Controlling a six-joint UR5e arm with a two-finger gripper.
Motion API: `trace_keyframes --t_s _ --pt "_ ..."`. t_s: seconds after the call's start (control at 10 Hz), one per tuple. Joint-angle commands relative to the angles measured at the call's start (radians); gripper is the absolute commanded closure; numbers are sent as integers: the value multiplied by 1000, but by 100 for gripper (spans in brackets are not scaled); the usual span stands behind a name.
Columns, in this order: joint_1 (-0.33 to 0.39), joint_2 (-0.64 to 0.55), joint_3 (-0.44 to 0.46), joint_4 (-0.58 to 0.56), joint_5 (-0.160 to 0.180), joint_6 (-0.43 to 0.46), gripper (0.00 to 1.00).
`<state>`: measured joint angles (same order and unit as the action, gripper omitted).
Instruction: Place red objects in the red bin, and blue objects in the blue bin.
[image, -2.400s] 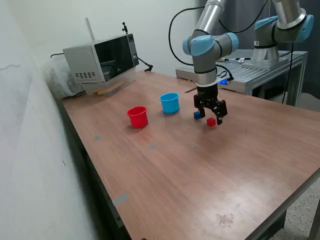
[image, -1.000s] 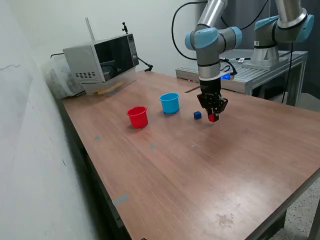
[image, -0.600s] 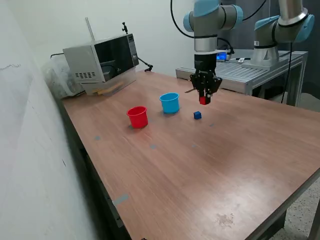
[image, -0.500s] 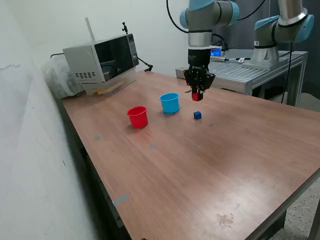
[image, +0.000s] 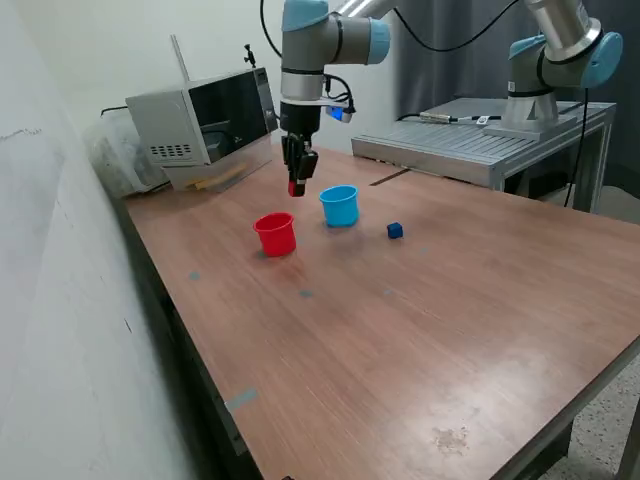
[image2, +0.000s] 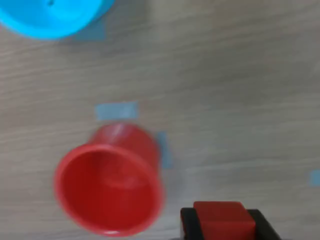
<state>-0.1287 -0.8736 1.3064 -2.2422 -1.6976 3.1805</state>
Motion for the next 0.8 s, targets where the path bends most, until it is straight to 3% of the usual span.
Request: trace_keyframes --t_s 0.0,0.7 --pt "-94 111 -117 19 -13 -1 100" --pt "-95 119 -104 29 -10 1 100"
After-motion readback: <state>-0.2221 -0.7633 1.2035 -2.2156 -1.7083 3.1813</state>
